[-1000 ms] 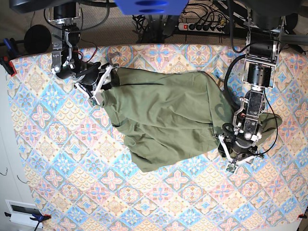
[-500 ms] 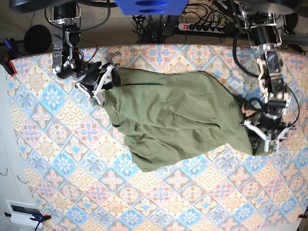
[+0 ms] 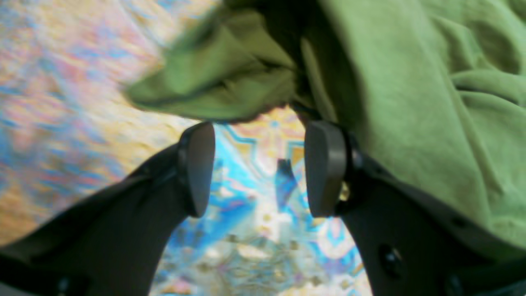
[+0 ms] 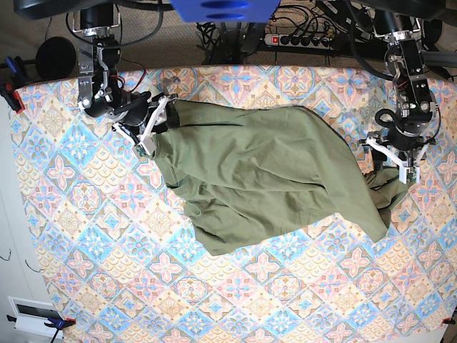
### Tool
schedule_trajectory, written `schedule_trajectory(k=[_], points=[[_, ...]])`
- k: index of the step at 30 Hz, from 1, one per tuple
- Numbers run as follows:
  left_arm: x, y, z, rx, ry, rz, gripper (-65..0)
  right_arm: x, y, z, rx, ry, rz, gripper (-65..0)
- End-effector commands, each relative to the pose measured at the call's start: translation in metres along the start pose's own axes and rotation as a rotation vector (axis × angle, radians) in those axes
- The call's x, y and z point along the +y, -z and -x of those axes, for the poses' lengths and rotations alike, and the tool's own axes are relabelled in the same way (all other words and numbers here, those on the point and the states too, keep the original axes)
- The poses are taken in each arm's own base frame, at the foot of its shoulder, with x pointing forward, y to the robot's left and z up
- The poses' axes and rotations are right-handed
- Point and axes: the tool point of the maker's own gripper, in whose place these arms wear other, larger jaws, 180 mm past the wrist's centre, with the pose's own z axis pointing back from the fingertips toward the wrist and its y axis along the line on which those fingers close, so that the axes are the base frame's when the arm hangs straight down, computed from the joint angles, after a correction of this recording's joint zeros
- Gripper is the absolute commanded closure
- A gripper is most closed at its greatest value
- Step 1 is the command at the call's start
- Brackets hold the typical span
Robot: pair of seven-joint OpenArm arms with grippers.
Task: Layout the t-shirt on the table in an organized manner, then fold the t-shirt properly
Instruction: 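Move the left gripper to the shirt's other end and grasp it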
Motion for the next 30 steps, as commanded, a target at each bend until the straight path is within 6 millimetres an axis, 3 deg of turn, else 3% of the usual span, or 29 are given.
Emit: schedule_trajectory(k=[1,5,14,18,25,30], points=[[0.009,-0.002,-0.011,-0.042,-0.014,-0.01,-34.5,0.0,-0.004,-0.013,-0.043,-0.013,-0.001,-20.1],[-0.006,0.01,-0.014,-0.052,-0.128,0.066,-34.5,0.0,-0.004,-0.013,-0.043,-0.013,-0.001,-20.1],[-0.018,0.03,-0.039,-0.09,-0.264,0.153,-34.5,0.0,-0.004,-0.013,-0.043,-0.013,-0.001,-20.1],[-0.02,0.043,-0.04,-0.077,-0.316,0.17,-34.5,0.0,-0.004,-0.013,-0.043,-0.013,-0.001,-20.1],[-0.044,0.065,-0.038,-0.052,-0.405,0.211,-34.5,0.0,-0.004,-0.013,-0.042,-0.012,-0.001,-20.1],[-0.075,0.075,-0.039,-0.021,-0.386,0.271,-34.5,0.0,-0.004,-0.013,-0.042,-0.012,-0.001,-20.1]])
